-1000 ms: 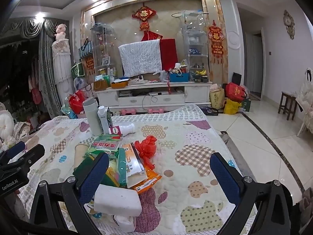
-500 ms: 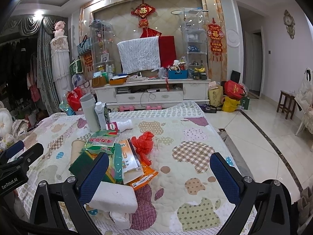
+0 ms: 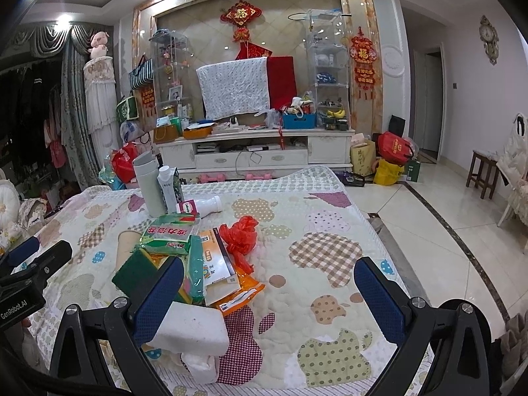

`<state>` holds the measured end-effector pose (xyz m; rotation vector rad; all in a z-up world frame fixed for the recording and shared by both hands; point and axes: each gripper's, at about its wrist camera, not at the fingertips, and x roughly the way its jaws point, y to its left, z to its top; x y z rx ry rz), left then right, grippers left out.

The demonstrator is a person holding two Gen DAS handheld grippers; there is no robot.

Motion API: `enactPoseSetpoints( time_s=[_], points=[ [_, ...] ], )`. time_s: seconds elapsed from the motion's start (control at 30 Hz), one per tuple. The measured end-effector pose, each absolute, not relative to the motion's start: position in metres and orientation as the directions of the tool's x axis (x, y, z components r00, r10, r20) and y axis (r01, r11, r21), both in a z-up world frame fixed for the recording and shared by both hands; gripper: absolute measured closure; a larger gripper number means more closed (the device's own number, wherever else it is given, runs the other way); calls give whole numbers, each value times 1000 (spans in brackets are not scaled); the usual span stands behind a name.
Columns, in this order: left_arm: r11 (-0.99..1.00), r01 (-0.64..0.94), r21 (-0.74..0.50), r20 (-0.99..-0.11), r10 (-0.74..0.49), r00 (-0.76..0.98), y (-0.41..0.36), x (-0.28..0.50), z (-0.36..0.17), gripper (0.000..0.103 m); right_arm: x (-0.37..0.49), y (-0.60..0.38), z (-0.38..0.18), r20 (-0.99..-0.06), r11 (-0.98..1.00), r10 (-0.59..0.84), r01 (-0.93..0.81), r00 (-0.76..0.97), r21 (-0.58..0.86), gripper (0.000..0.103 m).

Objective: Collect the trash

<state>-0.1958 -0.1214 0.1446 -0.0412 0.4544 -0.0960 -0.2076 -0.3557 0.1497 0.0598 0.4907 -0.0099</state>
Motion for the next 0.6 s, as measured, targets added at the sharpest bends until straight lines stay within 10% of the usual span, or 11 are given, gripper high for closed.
enactPoseSetpoints(
  time_s=[0.6],
  points=[
    [996,71,-55,-440,-88,894,-123,-196,140,1,-205,-357,147,-466,998,4,25,885,55,1]
  ],
)
